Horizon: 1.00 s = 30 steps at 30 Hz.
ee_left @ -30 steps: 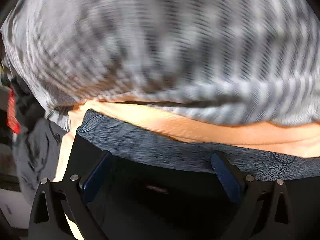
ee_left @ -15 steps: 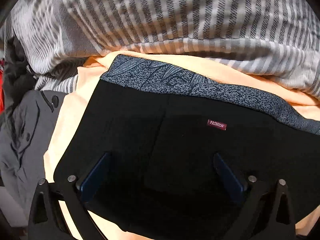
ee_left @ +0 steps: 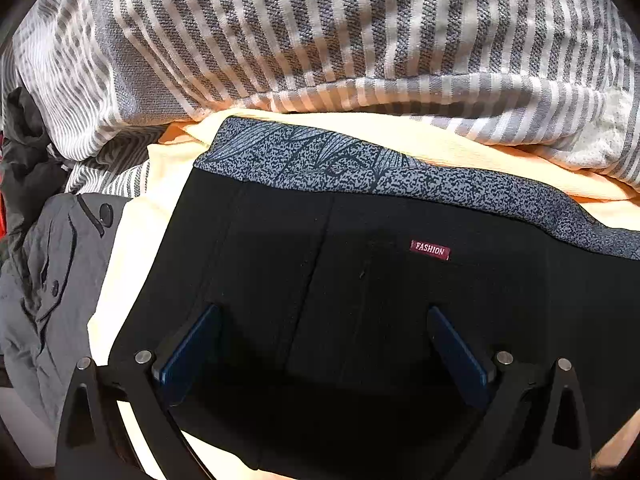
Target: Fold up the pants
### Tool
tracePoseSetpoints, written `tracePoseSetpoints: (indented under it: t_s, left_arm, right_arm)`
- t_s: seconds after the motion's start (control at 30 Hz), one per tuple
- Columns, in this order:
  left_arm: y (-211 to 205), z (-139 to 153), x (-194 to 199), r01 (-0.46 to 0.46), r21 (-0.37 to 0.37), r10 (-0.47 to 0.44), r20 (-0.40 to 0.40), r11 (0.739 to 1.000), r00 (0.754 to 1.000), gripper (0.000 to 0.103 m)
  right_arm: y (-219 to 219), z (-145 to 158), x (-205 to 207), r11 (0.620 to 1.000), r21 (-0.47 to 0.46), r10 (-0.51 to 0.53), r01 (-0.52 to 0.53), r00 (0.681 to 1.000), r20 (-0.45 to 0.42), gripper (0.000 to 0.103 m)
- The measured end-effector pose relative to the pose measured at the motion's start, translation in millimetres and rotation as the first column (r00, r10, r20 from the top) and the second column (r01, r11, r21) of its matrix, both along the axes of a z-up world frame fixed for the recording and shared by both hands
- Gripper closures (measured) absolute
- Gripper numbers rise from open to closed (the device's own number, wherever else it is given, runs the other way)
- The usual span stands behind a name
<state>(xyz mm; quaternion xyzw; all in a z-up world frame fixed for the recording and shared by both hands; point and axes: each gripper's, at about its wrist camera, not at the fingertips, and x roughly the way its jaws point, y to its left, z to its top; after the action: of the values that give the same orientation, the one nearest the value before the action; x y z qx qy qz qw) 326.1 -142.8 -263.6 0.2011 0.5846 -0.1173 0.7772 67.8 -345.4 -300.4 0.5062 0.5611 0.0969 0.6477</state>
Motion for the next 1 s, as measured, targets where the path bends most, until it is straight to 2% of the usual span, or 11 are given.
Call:
tracePoseSetpoints:
  t_s: [0.1, 0.17, 0.27, 0.37, 0.43, 0.5, 0.57, 0.67, 0.73, 0.9, 1.0]
  left_arm:
    - [0.2, -0.3, -1.9, 0.006, 0.004, -0.006, 0.012, 1.0, 1.0, 0.0]
    - [0.3, -0.2, -3.1, 0.013, 0.005, -0.013, 0.022, 1.0, 1.0, 0.0]
    - [-1.3, 1.6, -7.2, 0.01, 0.0, -0.01, 0.03, 1.0, 1.0, 0.0]
    - [-3.3, 2.9, -10.5, 0.013, 0.007, -0.013, 0.042, 1.0, 0.999, 0.0]
    - [-3.2, 2.6, -10.7, 0.019, 0.01, -0.02, 0.046, 1.0, 0.999, 0.0]
    - [-2.9, 2.1, -9.9, 0.019, 0.01, -0.02, 0.041, 1.0, 0.999, 0.0]
    - [-2.4, 1.3, -7.9, 0.021, 0.005, -0.021, 0.033, 1.0, 0.999, 0.0]
    - [-1.2, 0.2, -6.6, 0.022, -0.002, -0.022, 0.028, 1.0, 0.999, 0.0]
    - [-0.4, -0.3, -4.9, 0.016, -0.003, -0.016, 0.018, 1.0, 1.0, 0.0]
    - [-6.6, 3.8, -3.1, -0.021, 0.044, 0.021, -0.011, 0.999, 1.0, 0.0]
    - [-18.0, 9.7, -14.4, -0.004, 0.073, 0.006, -0.028, 0.997, 1.0, 0.0]
  right_arm:
    - [9.5, -0.7, -14.0, 0.998, 0.014, 0.059, -0.058, 0.998, -0.029, 0.102]
    - [11.8, 12.8, -17.6, 0.991, -0.059, 0.118, -0.119, 0.993, -0.03, 0.099]
    - [-4.4, 34.4, -7.8, 0.97, -0.206, 0.128, -0.126, 0.992, -0.001, 0.099]
    - [-18.1, 30.6, 14.6, 0.96, -0.247, 0.131, -0.13, 0.991, -0.013, 0.099]
    - [-14.7, 9.6, 21.2, 0.953, -0.241, 0.167, -0.183, 0.982, -0.085, 0.099]
    - [-11.8, -8.3, 12.7, 0.961, -0.198, 0.168, -0.193, 0.976, -0.136, 0.1]
    - [-15.3, -8.2, -2.1, 0.98, -0.136, 0.129, -0.148, 0.982, -0.139, 0.099]
    - [-19.2, 3.3, -24.3, 0.983, -0.118, 0.124, -0.138, 0.985, -0.121, 0.099]
    - [-26.6, 11.0, -36.4, 0.988, -0.097, 0.111, -0.123, 0.987, -0.115, 0.095]
    - [-56.8, 31.0, -59.4, 0.99, -0.124, 0.047, -0.063, 0.991, -0.127, 0.052]
    - [-76.9, 38.0, -72.1, 0.992, -0.128, -0.008, -0.009, 0.992, -0.128, 0.041]
